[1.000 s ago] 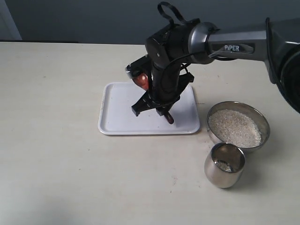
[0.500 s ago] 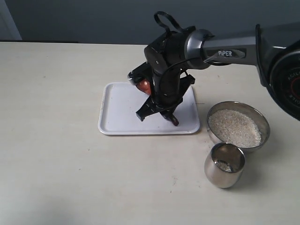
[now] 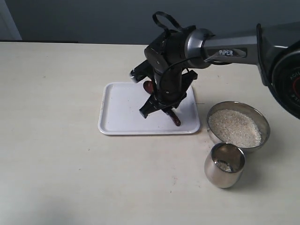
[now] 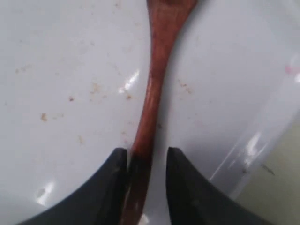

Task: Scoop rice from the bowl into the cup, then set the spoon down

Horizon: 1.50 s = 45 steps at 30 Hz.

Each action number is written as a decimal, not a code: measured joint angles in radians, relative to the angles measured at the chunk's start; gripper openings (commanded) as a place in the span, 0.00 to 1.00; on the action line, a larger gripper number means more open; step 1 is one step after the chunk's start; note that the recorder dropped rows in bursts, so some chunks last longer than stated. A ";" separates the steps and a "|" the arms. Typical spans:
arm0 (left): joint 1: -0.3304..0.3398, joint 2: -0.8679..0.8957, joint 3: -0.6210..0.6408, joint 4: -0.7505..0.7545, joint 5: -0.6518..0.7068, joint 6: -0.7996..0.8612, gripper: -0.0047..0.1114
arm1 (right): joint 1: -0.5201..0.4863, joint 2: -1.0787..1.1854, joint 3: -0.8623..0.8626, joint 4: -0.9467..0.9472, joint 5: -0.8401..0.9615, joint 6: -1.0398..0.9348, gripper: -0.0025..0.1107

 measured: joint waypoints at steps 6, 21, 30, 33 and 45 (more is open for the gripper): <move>0.000 0.000 0.000 0.000 0.000 0.000 0.04 | 0.000 -0.153 0.000 -0.031 0.009 0.084 0.02; 0.000 0.000 0.000 0.000 0.000 0.000 0.04 | 0.041 -0.833 0.292 0.074 -0.168 0.105 0.02; 0.000 0.000 0.000 0.000 0.000 0.000 0.04 | 0.065 -1.169 0.627 0.078 -0.290 0.138 0.02; 0.000 0.000 0.000 0.000 0.000 0.000 0.04 | 0.065 -1.200 0.640 0.078 -0.243 0.138 0.02; 0.000 0.000 0.000 0.000 0.000 0.000 0.04 | 0.065 -1.214 0.644 -0.047 -0.190 0.090 0.02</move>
